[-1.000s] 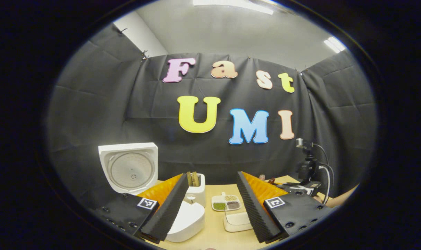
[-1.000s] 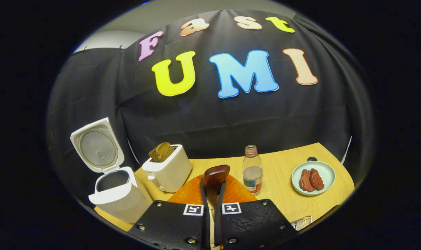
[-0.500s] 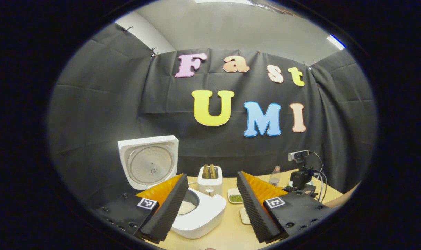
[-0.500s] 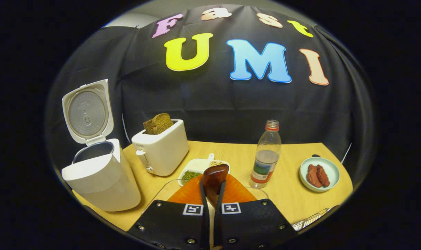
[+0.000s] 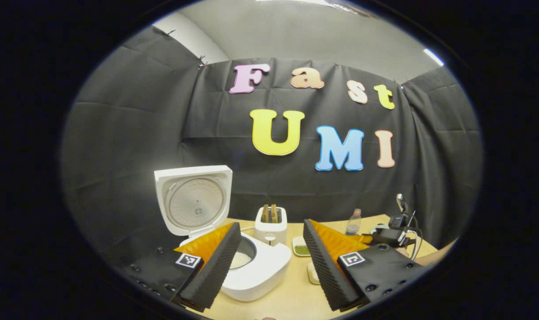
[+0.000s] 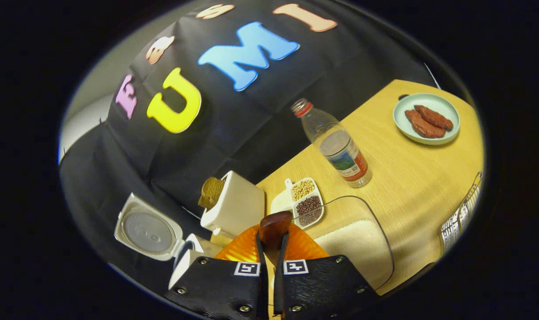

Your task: Close the left gripper, press the button to open the rice cooker; take a wooden spoon from the chopstick holder with the right hand, scoop a spoonful of rice and pour it into the rice cooker, then put the wooden spoon back into the chopstick holder.

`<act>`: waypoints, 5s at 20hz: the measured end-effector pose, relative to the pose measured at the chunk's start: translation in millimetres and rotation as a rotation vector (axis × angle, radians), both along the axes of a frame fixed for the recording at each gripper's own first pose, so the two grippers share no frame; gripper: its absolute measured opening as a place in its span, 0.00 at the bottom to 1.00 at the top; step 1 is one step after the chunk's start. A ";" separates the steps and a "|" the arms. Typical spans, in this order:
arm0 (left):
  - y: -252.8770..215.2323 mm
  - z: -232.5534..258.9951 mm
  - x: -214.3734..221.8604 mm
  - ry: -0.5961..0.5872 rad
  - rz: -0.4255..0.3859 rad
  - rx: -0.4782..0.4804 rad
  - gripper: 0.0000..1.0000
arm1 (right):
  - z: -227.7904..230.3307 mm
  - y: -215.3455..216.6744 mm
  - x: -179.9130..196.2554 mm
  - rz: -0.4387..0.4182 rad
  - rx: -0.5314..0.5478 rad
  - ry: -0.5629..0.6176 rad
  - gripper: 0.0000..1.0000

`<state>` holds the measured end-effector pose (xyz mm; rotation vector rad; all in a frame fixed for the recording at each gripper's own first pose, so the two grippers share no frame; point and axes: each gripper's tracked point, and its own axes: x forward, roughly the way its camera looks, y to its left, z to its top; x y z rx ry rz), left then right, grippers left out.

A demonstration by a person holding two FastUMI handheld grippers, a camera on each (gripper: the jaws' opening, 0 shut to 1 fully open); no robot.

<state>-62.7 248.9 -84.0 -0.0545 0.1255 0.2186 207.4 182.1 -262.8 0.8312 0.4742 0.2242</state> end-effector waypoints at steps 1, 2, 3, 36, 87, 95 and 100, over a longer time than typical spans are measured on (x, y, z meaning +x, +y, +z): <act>-1.3 1.9 -0.7 -0.005 -0.001 0.000 0.99 | 8.7 -11.4 1.3 -0.030 0.045 -0.002 0.05; -1.2 3.2 0.6 -0.010 -0.002 0.000 0.97 | 17.8 -22.3 2.4 -0.055 0.085 -0.010 0.05; -2.2 3.8 1.2 -0.015 -0.004 -0.002 0.97 | 27.4 -31.2 2.0 -0.078 0.126 -0.016 0.05; 36.8 0.5 -36.5 -0.083 0.023 -0.009 0.97 | 209.5 161.3 8.2 0.230 0.450 -0.128 0.05; 46.7 -1.4 -53.1 -0.100 0.003 -0.035 0.96 | 198.2 226.9 31.0 0.432 0.144 -0.225 0.05; -9.2 8.7 -31.5 -0.085 -0.099 -0.017 0.97 | 209.6 100.6 19.8 0.269 0.241 -0.212 0.05; -32.2 10.8 -18.5 -0.075 -0.133 -0.024 0.96 | 214.1 25.6 1.0 0.170 0.254 -0.238 0.05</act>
